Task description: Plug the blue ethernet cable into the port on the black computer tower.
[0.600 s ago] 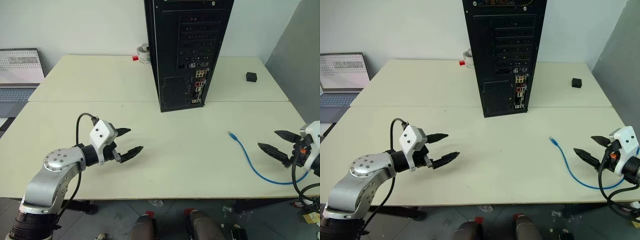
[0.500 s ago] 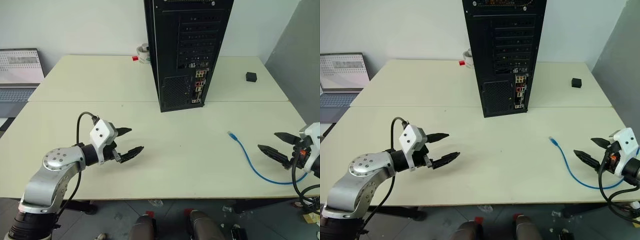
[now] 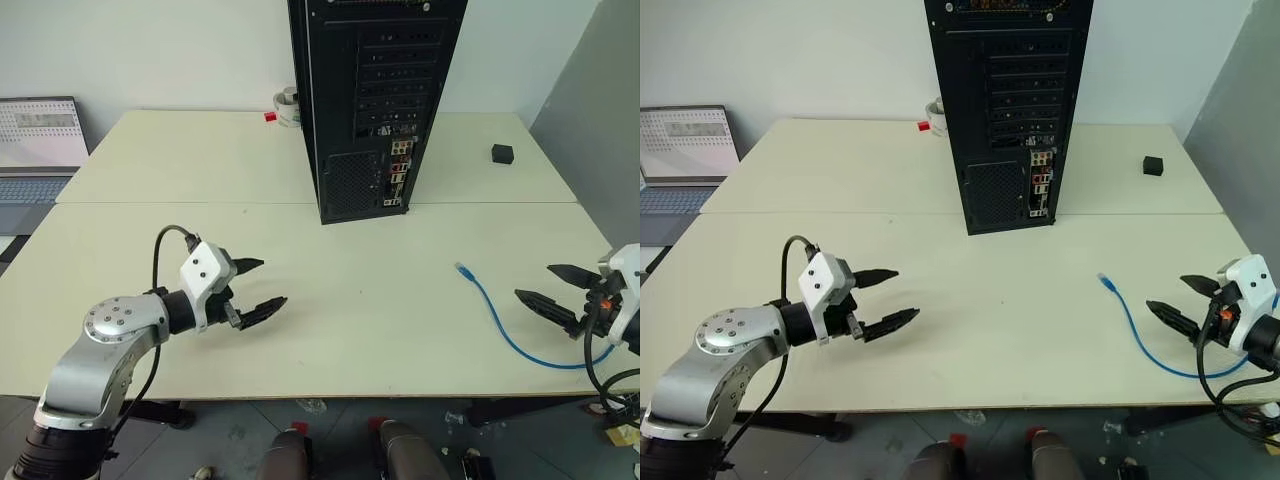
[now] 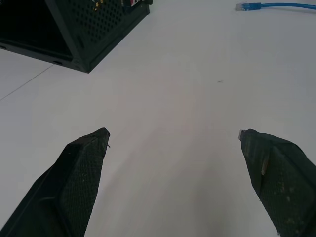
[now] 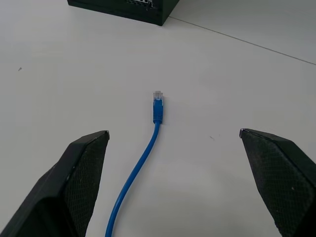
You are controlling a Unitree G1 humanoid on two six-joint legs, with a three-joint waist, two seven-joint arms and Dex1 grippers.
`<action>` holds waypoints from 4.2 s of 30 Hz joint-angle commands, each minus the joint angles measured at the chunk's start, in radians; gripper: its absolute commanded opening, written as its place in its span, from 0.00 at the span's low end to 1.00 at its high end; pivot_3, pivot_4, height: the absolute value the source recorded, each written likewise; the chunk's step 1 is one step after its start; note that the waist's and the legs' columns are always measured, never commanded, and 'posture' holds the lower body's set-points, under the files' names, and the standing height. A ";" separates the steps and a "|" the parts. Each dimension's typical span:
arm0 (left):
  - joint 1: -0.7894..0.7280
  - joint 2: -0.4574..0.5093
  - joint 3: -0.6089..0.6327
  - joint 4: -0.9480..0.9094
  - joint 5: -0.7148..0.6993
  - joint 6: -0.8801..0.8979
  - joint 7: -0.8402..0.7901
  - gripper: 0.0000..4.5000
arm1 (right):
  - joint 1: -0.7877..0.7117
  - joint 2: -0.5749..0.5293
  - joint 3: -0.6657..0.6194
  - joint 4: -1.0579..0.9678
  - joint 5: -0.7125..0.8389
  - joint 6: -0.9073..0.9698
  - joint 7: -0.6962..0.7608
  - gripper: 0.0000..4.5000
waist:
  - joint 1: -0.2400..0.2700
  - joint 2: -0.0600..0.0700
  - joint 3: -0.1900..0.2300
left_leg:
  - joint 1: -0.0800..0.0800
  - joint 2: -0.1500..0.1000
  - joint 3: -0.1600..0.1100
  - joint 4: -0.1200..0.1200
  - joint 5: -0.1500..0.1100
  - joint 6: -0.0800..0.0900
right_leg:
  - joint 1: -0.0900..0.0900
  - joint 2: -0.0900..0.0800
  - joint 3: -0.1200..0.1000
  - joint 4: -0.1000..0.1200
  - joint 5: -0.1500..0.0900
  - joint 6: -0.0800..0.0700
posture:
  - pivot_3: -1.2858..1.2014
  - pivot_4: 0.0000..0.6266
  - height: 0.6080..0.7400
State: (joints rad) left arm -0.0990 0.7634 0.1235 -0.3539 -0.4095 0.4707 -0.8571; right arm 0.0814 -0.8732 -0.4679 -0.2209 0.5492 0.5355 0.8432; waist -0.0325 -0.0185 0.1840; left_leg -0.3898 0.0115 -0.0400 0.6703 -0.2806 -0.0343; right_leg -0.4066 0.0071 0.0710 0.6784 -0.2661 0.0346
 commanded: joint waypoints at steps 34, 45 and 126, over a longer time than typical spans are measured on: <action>-0.290 -0.059 -0.249 -0.022 -0.054 0.034 -0.159 1.00 | -0.271 0.246 0.312 0.294 -0.255 -0.165 -0.180 0.96 | 0.000 0.000 0.000 | 0.000 -0.001 0.000 0.001 0.000 0.000 | 0.000 0.000 0.000 0.001 0.002 -0.004 | 0.52 0.24 1.00; -0.359 -0.109 -0.332 0.109 0.017 -0.055 -0.232 1.00 | -0.311 0.251 0.346 0.382 -0.306 -0.244 -0.161 0.40 | 0.000 0.000 0.000 | 0.000 -0.001 0.000 0.002 0.000 0.000 | 0.000 0.001 0.000 0.001 0.002 -0.004 | 0.52 0.24 1.00; -0.447 -0.173 -0.439 0.310 0.219 -0.235 -0.373 0.05 | -0.509 0.211 0.768 -0.210 -0.296 0.020 0.099 0.02 | 0.001 0.000 0.000 | -0.006 -0.001 -0.011 0.007 0.000 0.000 | -0.001 0.001 -0.006 0.001 0.002 -0.004 | 0.52 0.24 1.00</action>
State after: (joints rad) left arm -0.5495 0.5938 -0.3443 -0.0257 -0.1761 0.2517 -1.2347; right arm -0.4203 -0.6557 0.3145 -0.4013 0.2568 0.5735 0.9385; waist -0.0319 -0.0186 0.1840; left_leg -0.3957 0.0107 -0.0508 0.6771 -0.2807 -0.0343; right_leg -0.4077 0.0076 0.0652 0.6798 -0.2638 0.0307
